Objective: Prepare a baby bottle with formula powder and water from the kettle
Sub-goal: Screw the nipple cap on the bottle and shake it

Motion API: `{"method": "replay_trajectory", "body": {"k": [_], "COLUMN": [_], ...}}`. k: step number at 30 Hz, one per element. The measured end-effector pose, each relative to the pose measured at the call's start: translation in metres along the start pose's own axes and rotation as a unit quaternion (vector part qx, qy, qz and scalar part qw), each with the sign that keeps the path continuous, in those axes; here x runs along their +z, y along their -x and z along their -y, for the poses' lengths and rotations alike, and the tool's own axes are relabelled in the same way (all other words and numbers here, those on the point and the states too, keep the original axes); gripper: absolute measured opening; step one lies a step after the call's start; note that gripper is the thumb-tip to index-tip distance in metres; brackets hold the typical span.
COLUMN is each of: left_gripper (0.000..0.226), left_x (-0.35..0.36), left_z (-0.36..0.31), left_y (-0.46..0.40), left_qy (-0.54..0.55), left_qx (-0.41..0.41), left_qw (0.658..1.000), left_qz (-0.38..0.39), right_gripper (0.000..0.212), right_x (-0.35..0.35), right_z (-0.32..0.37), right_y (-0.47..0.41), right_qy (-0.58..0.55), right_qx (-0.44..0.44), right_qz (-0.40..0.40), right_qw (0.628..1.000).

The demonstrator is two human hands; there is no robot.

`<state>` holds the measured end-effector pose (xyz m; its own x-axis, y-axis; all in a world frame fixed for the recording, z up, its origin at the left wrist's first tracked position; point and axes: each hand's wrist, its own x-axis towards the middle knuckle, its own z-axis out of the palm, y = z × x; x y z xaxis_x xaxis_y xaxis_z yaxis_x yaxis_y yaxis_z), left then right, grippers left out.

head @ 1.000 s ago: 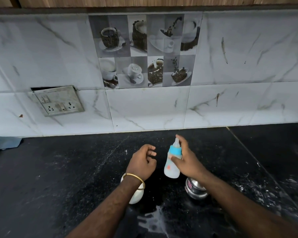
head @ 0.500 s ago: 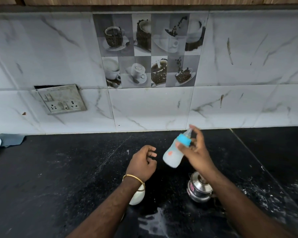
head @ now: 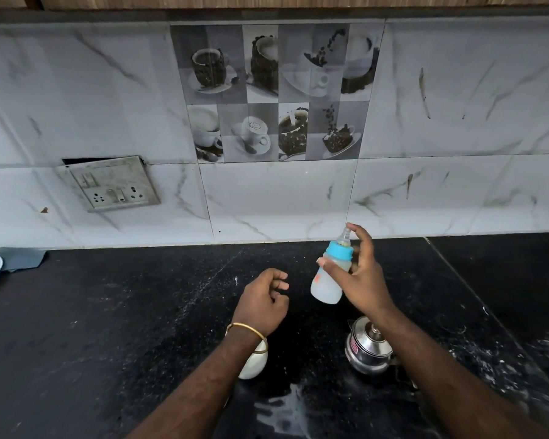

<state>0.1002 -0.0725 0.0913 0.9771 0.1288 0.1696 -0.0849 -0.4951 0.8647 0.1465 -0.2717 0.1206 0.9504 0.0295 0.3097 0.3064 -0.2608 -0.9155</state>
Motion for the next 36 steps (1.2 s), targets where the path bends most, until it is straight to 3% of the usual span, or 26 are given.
{"method": "replay_trajectory", "body": {"k": [5, 7, 10, 11, 12, 13, 14, 15, 16, 17, 19, 20, 21, 23, 24, 27, 28, 29, 31, 32, 33, 35, 36], "left_gripper": [0.035, 0.035, 0.035, 0.036, 0.036, 0.036, 0.036, 0.036, 0.036, 0.036, 0.036, 0.036, 0.035, 0.035, 0.035, 0.035, 0.035, 0.035, 0.035, 0.035, 0.035, 0.035, 0.035], "left_x": [-0.001, -0.002, -0.003, -0.003, -0.003, -0.002, -0.001, -0.001, -0.001, -0.001, -0.001, -0.001, 0.0, 0.001, 0.002, 0.002, 0.002, 0.002, 0.002, 0.002, 0.001, 0.0, -0.001], "left_z": [-0.001, -0.001, 0.003, 0.004, 0.004, 0.004, 0.004, 0.004, 0.003, 0.003, 0.004, 0.004, 0.004, 0.002, 0.0, -0.001, -0.002, -0.002, -0.002, -0.003, -0.003, -0.003, -0.002], "left_y": [0.001, 0.0, -0.004, -0.004, -0.003, -0.002, -0.001, 0.0, 0.0, -0.001, -0.003, -0.003, -0.002, 0.0, 0.0, -0.003, -0.003, -0.002, 0.001, 0.002, 0.002, 0.001, 0.001], "left_qy": [-0.003, -0.005, 0.002, 0.005, 0.005, 0.002, 0.0, -0.002, -0.001, 0.001, 0.003, 0.003, 0.001, -0.002, -0.001, 0.005, 0.006, 0.005, -0.001, -0.002, -0.001, 0.003, 0.003], "left_qx": [0.001, 0.002, -0.001, -0.003, -0.005, -0.004, -0.003, -0.001, 0.003, 0.005, 0.0, -0.005, -0.007, -0.003, 0.0, 0.0, -0.003, -0.004, -0.001, 0.002, 0.004, 0.003, 0.0], "left_qw": [1.0, 1.0, 1.0, 1.0, 1.0, 1.0, 1.0, 1.0, 1.0, 1.0, 1.0, 1.0, 1.0, 1.0, 1.0, 1.0, 1.0, 1.0, 1.0, 1.0, 1.0, 1.0, 1.0], "left_qz": [0.008, 0.01, 0.004, 0.003, 0.003, 0.004, 0.006, 0.009, 0.013, 0.012, 0.009, 0.009, 0.012, 0.017, 0.018, 0.014, 0.015, 0.017, 0.018, 0.018, 0.016, 0.01, 0.009], "right_gripper": [0.08, 0.079, 0.078, 0.077, 0.077, 0.078, 0.078, 0.077, 0.076, 0.075, 0.077, 0.079, 0.081, 0.08, 0.079, 0.077, 0.08, 0.081, 0.081, 0.079, 0.077, 0.077, 0.079], "right_x": [0.006, 0.002, 0.001, 0.001, 0.004, 0.006, 0.008, 0.008, 0.007, 0.006, 0.006, 0.007, 0.009, 0.012, 0.011, 0.007, 0.007, 0.009, 0.012, 0.012, 0.01, 0.008, 0.007], "right_z": [-0.015, -0.006, 0.008, 0.004, -0.003, -0.012, -0.022, -0.023, -0.019, -0.014, -0.004, -0.004, -0.006, -0.01, -0.008, 0.003, 0.002, 0.0, -0.01, -0.008, -0.009, -0.002, -0.003], "right_y": [0.012, 0.004, -0.002, -0.001, 0.002, 0.007, 0.012, 0.014, 0.013, 0.009, 0.001, -0.002, -0.003, 0.004, 0.004, -0.002, -0.004, -0.002, 0.007, 0.012, 0.011, 0.008, 0.005], "right_qy": [0.162, 0.125, -0.04, -0.026, 0.042, 0.139, 0.22, 0.239, 0.213, 0.143, 0.035, 0.042, 0.084, 0.185, 0.176, 0.04, 0.048, 0.082, 0.17, 0.161, 0.123, 0.017, 0.024], "right_qx": [-0.008, -0.038, -0.075, -0.068, -0.044, -0.004, 0.027, 0.03, 0.024, 0.006, -0.052, -0.063, -0.05, -0.011, -0.01, -0.059, -0.071, -0.068, -0.022, -0.023, -0.022, -0.052, -0.06], "right_qz": [0.095, 0.014, -0.18, -0.176, -0.11, 0.011, 0.122, 0.148, 0.117, 0.03, -0.134, -0.148, -0.107, 0.052, 0.062, -0.141, -0.163, -0.134, 0.025, 0.04, 0.006, -0.153, -0.173], "right_qw": [0.982, 0.991, 0.98, 0.982, 0.992, 0.99, 0.967, 0.959, 0.97, 0.989, 0.989, 0.986, 0.99, 0.981, 0.982, 0.987, 0.983, 0.985, 0.985, 0.986, 0.992, 0.987, 0.983]}}
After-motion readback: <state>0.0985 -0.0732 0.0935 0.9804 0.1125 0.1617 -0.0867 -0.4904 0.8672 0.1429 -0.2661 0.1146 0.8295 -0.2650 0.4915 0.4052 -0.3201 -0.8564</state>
